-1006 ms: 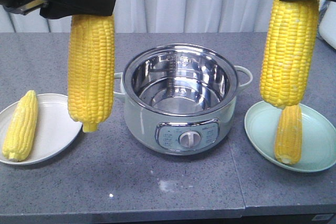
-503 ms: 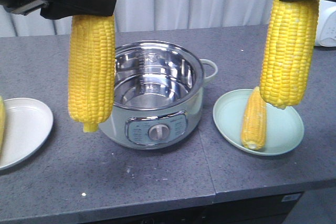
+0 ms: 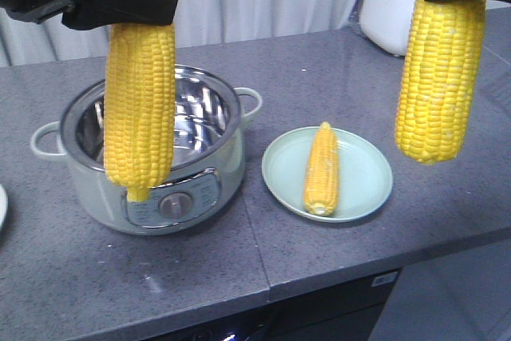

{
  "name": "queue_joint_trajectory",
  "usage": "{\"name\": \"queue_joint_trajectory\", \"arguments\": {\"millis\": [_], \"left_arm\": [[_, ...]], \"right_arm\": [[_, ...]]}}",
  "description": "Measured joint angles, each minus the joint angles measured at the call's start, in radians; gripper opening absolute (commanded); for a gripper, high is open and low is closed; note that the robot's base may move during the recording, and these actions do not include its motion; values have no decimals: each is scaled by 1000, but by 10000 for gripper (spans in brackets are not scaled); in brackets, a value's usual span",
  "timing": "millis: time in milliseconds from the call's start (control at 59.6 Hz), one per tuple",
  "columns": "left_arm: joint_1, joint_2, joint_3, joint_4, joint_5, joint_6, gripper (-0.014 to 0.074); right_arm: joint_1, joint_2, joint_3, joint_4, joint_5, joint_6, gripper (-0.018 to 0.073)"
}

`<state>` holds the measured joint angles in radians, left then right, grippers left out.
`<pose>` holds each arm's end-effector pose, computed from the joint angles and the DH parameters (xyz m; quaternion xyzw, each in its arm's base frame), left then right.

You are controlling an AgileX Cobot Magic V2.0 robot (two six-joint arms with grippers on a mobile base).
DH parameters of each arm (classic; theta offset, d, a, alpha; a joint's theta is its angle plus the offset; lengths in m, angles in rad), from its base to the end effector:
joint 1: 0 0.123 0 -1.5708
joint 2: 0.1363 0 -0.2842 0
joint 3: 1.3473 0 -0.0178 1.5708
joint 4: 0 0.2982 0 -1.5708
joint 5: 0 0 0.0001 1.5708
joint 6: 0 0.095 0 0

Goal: Distribute corn equally
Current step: 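Hold both cobs aloft while the base drives to the other counter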

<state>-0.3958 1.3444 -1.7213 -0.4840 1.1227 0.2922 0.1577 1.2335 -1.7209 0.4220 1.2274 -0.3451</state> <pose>0.2649 -0.1539 0.5060 0.2958 0.8199 -0.2615 0.4146 0.2461 0.0763 0.5273 -0.2415 0.8430 0.1666 0.4508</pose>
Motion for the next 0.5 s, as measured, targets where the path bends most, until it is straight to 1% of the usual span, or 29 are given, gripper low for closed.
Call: {"name": "queue_joint_trajectory", "arguments": {"millis": [503], "left_arm": [[0, 0, 0, 0, 0, 0, -6]], "right_arm": [[0, 0, 0, 0, 0, 0, -5]]}}
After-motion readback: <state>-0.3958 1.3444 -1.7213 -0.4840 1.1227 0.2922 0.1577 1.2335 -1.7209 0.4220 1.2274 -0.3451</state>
